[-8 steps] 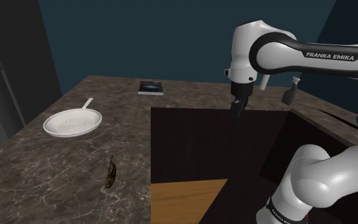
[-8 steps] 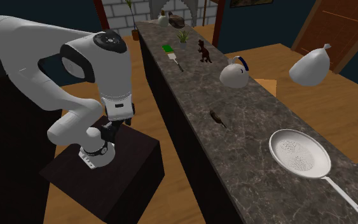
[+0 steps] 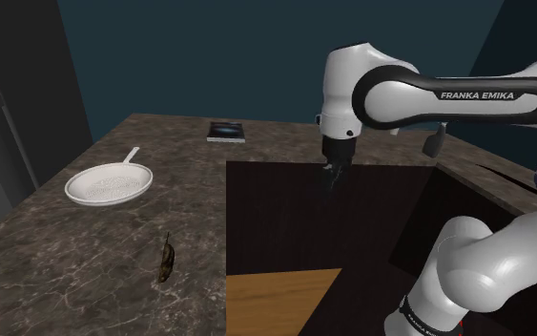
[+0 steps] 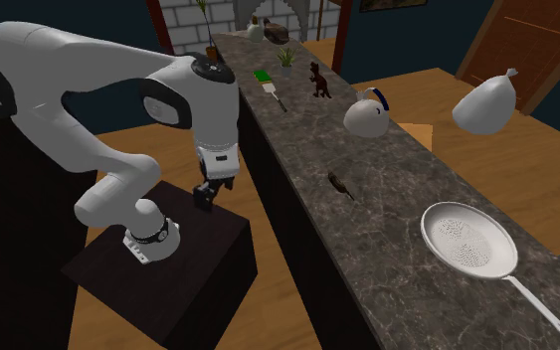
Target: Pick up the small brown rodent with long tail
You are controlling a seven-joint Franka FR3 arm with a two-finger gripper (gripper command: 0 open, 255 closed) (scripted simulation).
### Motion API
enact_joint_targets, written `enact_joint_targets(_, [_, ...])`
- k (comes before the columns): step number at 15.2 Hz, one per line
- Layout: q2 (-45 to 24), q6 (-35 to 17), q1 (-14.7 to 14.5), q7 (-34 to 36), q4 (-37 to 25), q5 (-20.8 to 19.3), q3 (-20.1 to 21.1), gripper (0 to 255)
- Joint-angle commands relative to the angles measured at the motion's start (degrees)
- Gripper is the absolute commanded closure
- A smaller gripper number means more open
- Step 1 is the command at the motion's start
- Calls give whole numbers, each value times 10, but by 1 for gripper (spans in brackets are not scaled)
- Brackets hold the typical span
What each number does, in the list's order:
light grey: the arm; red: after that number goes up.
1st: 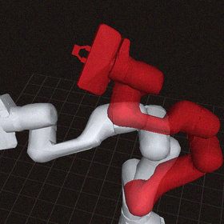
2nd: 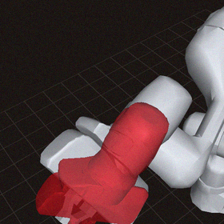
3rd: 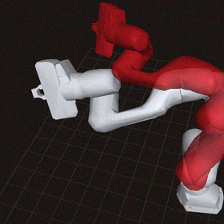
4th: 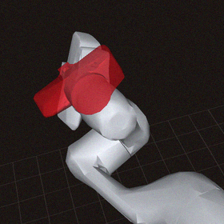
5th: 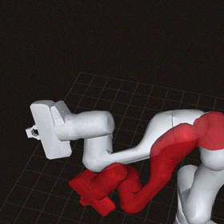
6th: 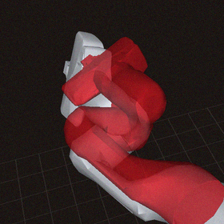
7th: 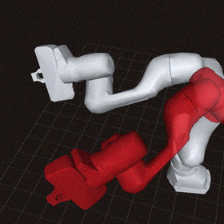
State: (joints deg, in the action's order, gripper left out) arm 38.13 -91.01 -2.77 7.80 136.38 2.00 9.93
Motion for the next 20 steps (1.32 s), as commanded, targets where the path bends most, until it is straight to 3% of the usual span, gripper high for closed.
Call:
enact_joint_targets(1, [-24,-33,-2,28,0,13,18,0])
enact_joint_targets(11, [-177,-167,-7,180,-61,35,119,0])
enact_joint_targets(15, [-254,-211,-5,248,-108,15,156,0])
enact_joint_targets(20, [-360,-250,-8,339,-184,-38,191,0])
